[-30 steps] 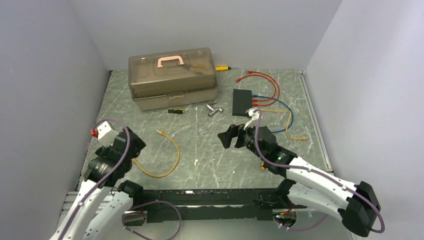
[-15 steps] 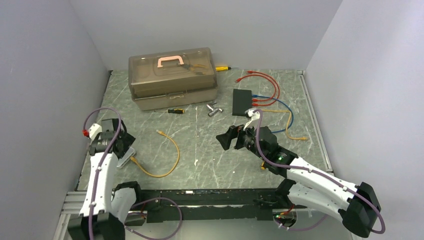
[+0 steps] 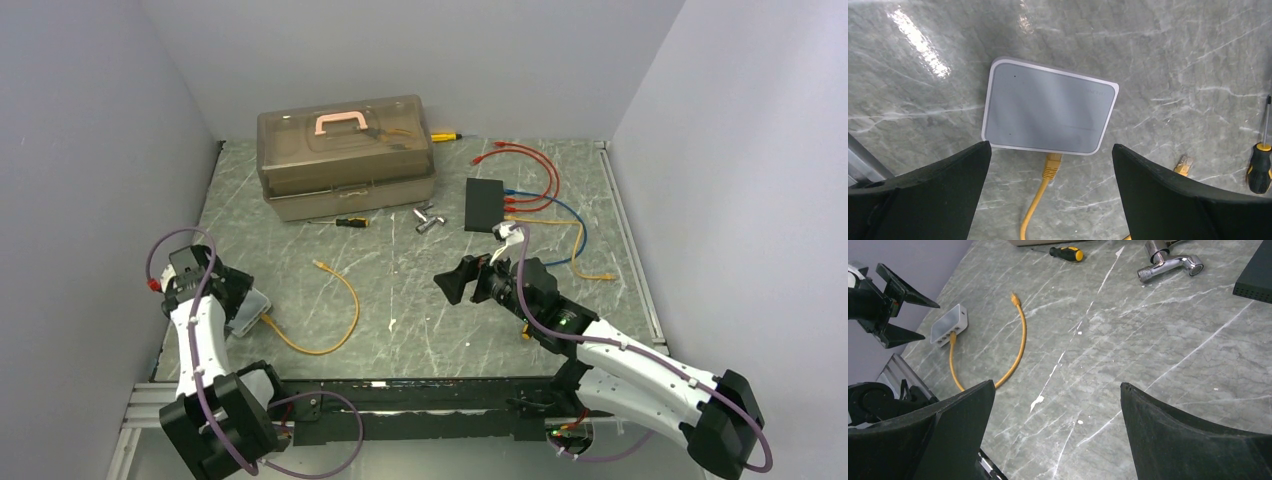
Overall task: Pull the plug from the switch port
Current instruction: Move the switch port to the switch port.
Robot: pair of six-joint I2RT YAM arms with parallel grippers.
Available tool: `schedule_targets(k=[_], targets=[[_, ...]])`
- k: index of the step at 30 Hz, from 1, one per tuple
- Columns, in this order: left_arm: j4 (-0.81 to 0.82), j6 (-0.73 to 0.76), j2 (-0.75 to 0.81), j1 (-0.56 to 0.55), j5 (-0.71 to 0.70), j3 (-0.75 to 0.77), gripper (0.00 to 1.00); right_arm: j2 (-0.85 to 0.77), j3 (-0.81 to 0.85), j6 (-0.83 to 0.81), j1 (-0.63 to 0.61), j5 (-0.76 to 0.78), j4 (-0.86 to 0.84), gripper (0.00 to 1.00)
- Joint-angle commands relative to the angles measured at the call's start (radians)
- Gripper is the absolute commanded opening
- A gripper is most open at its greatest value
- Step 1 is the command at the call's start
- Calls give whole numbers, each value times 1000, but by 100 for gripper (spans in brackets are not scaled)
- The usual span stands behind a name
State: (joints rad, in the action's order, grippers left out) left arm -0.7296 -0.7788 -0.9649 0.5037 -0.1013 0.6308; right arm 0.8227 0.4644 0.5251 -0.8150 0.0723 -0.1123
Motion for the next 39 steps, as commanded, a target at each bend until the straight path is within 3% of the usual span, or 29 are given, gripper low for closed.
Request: schedule_targets(k=[1, 17, 27, 39], targets=[[48, 4, 15, 9, 33, -19, 99, -4, 1, -3, -4, -6, -40, 100], [44, -65, -31, 17, -106, -57, 99, 21, 5, 10, -4, -39, -44, 99], [73, -46, -137, 19, -102, -37, 100, 45, 12, 12, -4, -64, -57, 99], [163, -33, -255, -37, -20, -37, 89, 7, 8, 7, -5, -38, -32, 99]])
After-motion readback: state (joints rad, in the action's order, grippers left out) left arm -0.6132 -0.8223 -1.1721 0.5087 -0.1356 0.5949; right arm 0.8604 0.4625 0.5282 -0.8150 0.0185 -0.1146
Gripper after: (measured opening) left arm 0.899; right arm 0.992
